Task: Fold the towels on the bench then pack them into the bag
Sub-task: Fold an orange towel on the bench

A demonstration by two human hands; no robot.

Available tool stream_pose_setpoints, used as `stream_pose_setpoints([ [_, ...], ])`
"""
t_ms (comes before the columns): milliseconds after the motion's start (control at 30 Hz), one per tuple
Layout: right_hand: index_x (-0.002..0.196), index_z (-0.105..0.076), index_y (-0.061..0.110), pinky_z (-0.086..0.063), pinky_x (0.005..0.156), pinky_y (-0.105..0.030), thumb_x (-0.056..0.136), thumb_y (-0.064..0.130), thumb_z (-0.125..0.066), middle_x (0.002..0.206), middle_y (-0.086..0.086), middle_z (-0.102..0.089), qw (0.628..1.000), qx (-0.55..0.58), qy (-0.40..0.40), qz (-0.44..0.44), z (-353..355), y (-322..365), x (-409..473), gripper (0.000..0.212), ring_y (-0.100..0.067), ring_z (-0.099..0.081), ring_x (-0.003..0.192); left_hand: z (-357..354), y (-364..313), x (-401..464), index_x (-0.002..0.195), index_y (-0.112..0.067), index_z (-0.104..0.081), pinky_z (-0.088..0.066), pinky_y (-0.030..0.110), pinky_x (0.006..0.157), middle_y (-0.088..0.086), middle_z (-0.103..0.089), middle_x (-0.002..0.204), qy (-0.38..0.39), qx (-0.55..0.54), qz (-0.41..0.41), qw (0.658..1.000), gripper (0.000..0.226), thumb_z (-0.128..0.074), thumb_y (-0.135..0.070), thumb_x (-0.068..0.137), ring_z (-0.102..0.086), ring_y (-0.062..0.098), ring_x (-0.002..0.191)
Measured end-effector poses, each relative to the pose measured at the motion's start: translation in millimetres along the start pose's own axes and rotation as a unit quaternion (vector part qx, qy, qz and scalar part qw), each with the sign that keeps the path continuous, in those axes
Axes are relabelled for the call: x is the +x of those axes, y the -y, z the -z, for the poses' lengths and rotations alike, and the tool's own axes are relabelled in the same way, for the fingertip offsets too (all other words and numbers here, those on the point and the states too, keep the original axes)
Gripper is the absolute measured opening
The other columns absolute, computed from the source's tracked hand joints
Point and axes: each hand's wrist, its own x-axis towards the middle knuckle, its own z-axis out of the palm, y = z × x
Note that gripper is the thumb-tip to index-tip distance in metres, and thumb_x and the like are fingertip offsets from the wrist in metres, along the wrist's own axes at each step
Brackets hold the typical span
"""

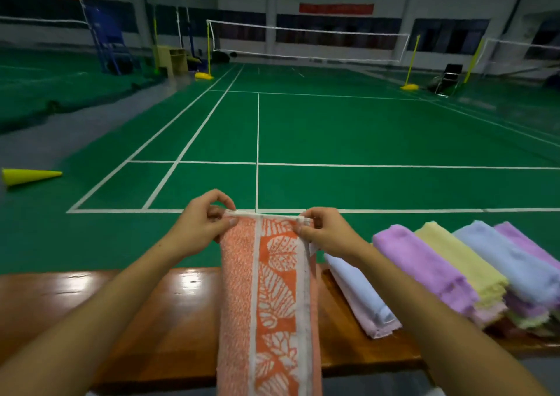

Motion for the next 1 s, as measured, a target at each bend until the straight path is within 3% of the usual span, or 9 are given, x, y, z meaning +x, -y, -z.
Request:
stream_pose_setpoints([
  [133, 0.105, -0.070, 0.008, -0.057, 0.075, -0.036, 0.095, 0.017, -0.072, 0.087, 0.000, -0.069, 0.995, -0.078, 0.001, -0.067, -44, -62, 57, 0.013, -0.012, -0.064, 0.078, -30, 84, 40, 0.087, -0.026, -0.063, -0.058, 0.047, 0.062, 0.011, -0.069, 0.075, -0.016, 0.070, 0.079, 0.994, 0.027, -0.074, -0.002, 0.091, -0.059, 0.021, 0.062],
  [267, 0.131, -0.060, 0.010, -0.051, 0.096, -0.038, 0.098, 0.025, -0.067, 0.124, -0.008, -0.067, 0.968, -0.229, -0.023, -0.096, -69, -101, 81, 0.037, -0.028, -0.061, 0.116, -45, 128, 55, 0.097, -0.032, -0.060, -0.057, 0.042, 0.085, -0.008, -0.069, 0.090, -0.030, 0.222, 0.147, 0.963, 0.023, -0.076, -0.020, 0.087, -0.067, 0.019, 0.084],
  [367, 0.129, -0.061, 0.016, -0.047, 0.103, -0.041, 0.100, 0.024, -0.063, 0.128, -0.005, -0.062, 0.958, -0.280, -0.040, -0.039, -72, -105, 66, 0.030, -0.026, -0.055, 0.122, -51, 129, 39, 0.094, -0.033, -0.064, -0.057, 0.038, 0.077, -0.011, -0.071, 0.084, 0.022, 0.235, 0.108, 0.966, 0.020, -0.073, -0.017, 0.086, -0.068, 0.014, 0.077],
  [500, 0.108, -0.067, 0.025, -0.055, 0.081, -0.024, 0.103, 0.030, -0.060, 0.106, 0.010, -0.068, 0.983, -0.180, -0.002, -0.035, -83, -95, 1, 0.010, -0.005, -0.066, 0.093, -72, 117, -9, 0.085, -0.025, -0.070, -0.054, 0.034, 0.059, 0.002, -0.074, 0.073, 0.129, 0.163, 0.111, 0.972, 0.015, -0.076, -0.012, 0.086, -0.069, 0.010, 0.064],
  [567, 0.112, -0.066, 0.030, -0.060, 0.080, -0.021, 0.104, 0.038, -0.061, 0.108, 0.017, -0.070, 0.986, -0.148, 0.069, -0.042, -89, -94, -37, 0.012, -0.001, -0.069, 0.093, -73, 118, -32, 0.081, -0.030, -0.070, -0.057, 0.034, 0.068, -0.007, -0.074, 0.078, 0.174, 0.206, 0.079, 0.960, 0.014, -0.075, -0.018, 0.085, -0.068, 0.003, 0.071],
  [633, 0.115, -0.067, 0.034, -0.060, 0.091, -0.025, 0.103, 0.040, -0.061, 0.117, 0.019, -0.068, 0.983, -0.143, 0.114, -0.013, -88, -98, -66, 0.014, 0.001, -0.067, 0.102, -68, 112, -54, 0.082, -0.035, -0.071, -0.057, 0.031, 0.076, -0.019, -0.073, 0.086, 0.180, 0.224, 0.045, 0.957, 0.012, -0.071, -0.023, 0.082, -0.068, 0.001, 0.081],
  [733, 0.113, -0.066, 0.040, -0.055, 0.102, -0.028, 0.102, 0.044, -0.057, 0.126, 0.022, -0.061, 0.980, -0.151, 0.125, 0.045, -78, -106, -97, 0.014, 0.001, -0.059, 0.117, -57, 102, -87, 0.091, -0.037, -0.071, -0.055, 0.025, 0.076, -0.025, -0.068, 0.094, 0.187, 0.266, 0.011, 0.945, 0.008, -0.069, -0.032, 0.085, -0.063, -0.001, 0.090],
  [833, 0.116, -0.063, 0.042, -0.051, 0.105, -0.030, 0.100, 0.044, -0.055, 0.127, 0.025, -0.057, 0.968, -0.184, 0.151, 0.078, -74, -115, -125, 0.019, 0.001, -0.053, 0.122, -46, 107, -120, 0.090, -0.042, -0.066, -0.054, 0.029, 0.074, -0.024, -0.065, 0.094, 0.244, 0.311, -0.021, 0.918, 0.008, -0.070, -0.045, 0.084, -0.060, 0.001, 0.089],
  [1000, 0.120, -0.066, 0.040, -0.045, 0.111, -0.032, 0.098, 0.045, -0.058, 0.129, 0.026, -0.054, 0.963, -0.201, 0.153, 0.095, -80, -117, -147, 0.024, 0.002, -0.047, 0.126, -43, 114, -144, 0.101, -0.046, -0.064, -0.050, 0.025, 0.078, -0.029, -0.058, 0.102, 0.242, 0.353, -0.079, 0.900, 0.024, -0.067, -0.063, 0.084, -0.053, -0.004, 0.097],
])
